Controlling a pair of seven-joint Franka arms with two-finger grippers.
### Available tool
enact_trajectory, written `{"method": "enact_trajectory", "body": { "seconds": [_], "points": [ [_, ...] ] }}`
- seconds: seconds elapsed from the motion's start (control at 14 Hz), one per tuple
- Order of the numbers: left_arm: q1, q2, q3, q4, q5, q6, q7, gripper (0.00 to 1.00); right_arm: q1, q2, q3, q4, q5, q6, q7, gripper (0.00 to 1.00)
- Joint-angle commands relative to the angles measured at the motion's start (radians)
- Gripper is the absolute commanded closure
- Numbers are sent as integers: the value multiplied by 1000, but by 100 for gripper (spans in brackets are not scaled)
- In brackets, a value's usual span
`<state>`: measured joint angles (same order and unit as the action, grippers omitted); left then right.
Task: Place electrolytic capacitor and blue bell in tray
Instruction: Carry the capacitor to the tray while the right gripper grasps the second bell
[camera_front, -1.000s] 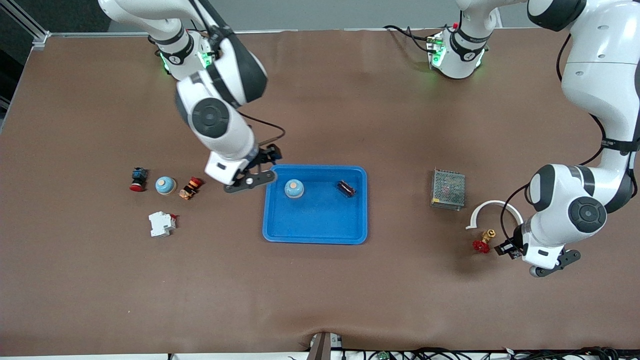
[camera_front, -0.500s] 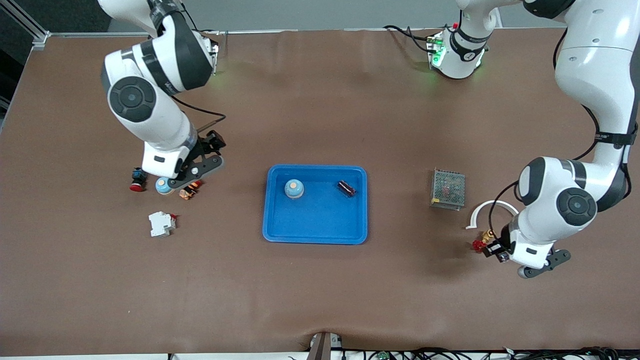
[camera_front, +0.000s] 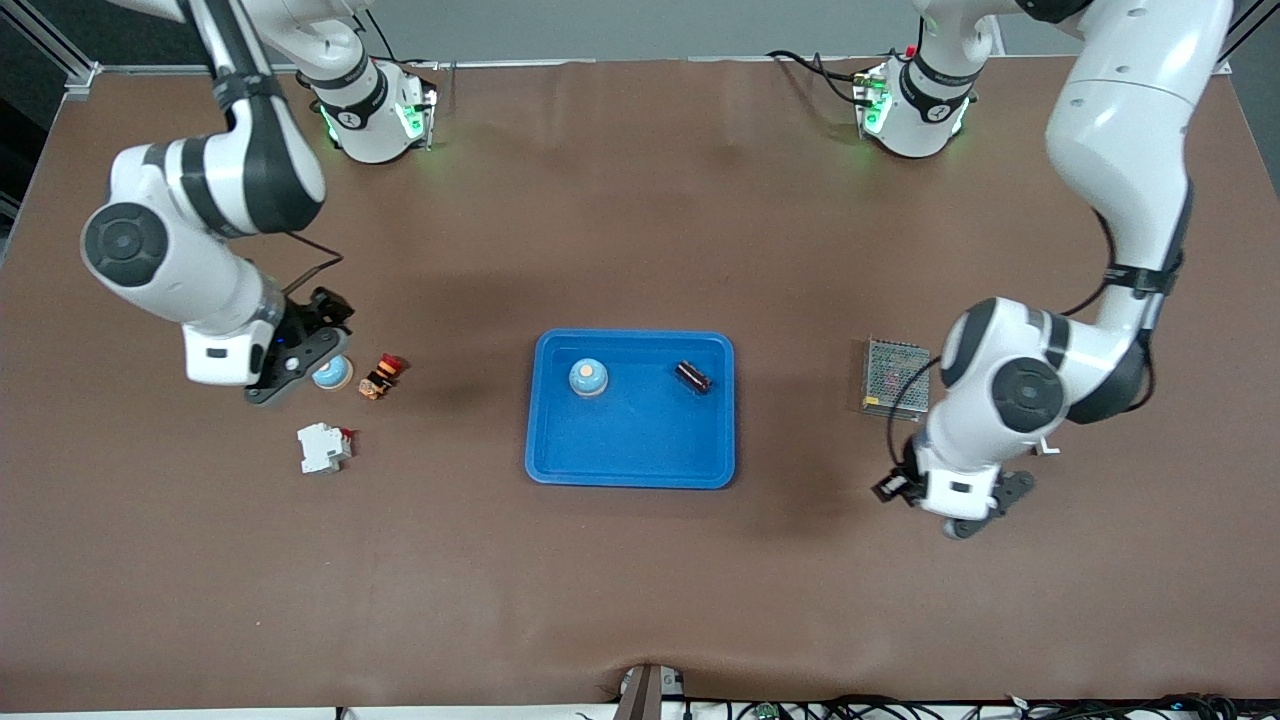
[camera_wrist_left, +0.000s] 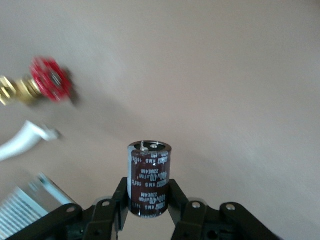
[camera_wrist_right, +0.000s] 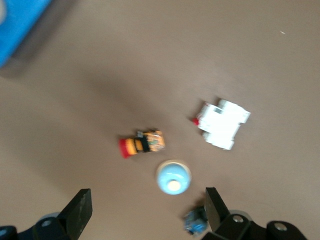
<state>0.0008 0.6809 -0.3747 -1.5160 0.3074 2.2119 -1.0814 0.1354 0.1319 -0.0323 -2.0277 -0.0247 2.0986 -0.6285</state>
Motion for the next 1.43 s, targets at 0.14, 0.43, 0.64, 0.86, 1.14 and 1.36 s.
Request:
{"method": "enact_trajectory", "body": {
  "seconds": [0.14, 0.43, 0.64, 0.86, 1.14, 1.36],
  "points": [
    [-137, 2, 7, -6, 15, -15, -251, 100, -72, 11, 20, -155, -12, 220, -95, 0],
    [-235, 19, 8, -4, 12, -15, -438, 100, -117, 75, 20, -186, -12, 319, -178, 0],
    [-281, 34, 8, -1, 4, -12, -515, 100, -135, 95, 22, -200, -11, 333, -212, 0],
    [-324, 64, 8, 28, 4, -6, -581, 100, -137, 106, 22, -255, -11, 421, -214, 0],
    [-357, 112, 10, 82, 4, 0, -624, 100, -137, 118, 22, -296, -11, 460, -217, 0],
    [-389, 155, 20, 91, 6, 43, -652, 100, -143, 150, 22, -333, -11, 553, -252, 0]
  ]
}}
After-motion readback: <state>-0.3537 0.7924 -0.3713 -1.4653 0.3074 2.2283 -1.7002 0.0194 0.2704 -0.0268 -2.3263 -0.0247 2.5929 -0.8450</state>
